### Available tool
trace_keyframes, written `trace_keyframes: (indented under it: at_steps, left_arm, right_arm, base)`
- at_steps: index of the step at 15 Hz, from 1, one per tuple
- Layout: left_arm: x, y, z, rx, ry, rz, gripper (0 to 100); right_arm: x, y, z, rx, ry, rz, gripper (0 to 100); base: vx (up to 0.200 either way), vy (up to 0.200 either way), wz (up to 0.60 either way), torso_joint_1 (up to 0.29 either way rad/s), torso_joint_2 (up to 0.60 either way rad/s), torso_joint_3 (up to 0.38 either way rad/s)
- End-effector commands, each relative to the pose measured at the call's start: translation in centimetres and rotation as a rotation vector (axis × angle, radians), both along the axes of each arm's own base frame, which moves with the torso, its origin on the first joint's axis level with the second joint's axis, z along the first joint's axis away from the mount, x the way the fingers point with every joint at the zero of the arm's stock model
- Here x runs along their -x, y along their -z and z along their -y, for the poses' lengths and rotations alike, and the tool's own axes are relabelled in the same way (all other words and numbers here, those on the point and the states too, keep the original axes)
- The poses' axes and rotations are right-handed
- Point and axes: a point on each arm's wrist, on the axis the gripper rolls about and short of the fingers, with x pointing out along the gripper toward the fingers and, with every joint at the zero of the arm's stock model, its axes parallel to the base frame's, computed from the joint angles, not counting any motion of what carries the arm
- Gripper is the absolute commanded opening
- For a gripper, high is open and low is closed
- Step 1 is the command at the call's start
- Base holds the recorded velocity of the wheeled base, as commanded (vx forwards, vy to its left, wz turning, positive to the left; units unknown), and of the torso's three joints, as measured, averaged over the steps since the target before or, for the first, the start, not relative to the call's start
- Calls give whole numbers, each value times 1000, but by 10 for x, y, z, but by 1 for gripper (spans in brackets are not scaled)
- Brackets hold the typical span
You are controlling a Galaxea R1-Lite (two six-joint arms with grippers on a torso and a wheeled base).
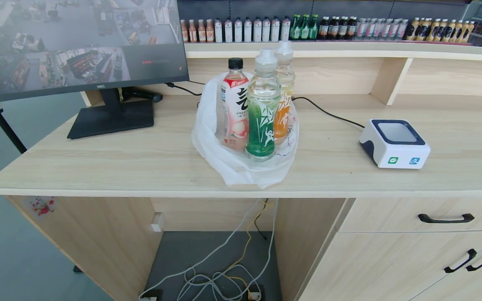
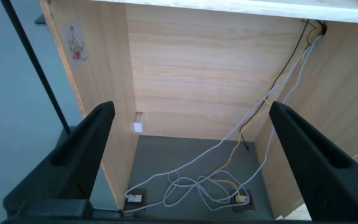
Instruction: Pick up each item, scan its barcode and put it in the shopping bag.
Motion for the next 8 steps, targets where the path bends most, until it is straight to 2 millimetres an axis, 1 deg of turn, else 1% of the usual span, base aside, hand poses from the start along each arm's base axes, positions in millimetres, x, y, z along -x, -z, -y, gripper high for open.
trace_keyframes:
  at_steps: [1, 3, 8]
  left_arm:
    - [0, 0, 0, -2, 0, 0, 100]
    - [0, 0, 0, 1, -1, 0, 100]
    - [0, 0, 0, 10, -1, 0, 100]
  right_arm:
    - [0, 0, 0, 2, -1, 0, 100]
    - [3, 1, 0, 0, 15, 33, 100]
    - [3, 1, 0, -4, 24, 36, 100]
  base:
    - [0, 0, 0, 0, 0, 0]
    - [0, 0, 0, 0, 0, 0]
    - [0, 0, 0, 0, 0, 0]
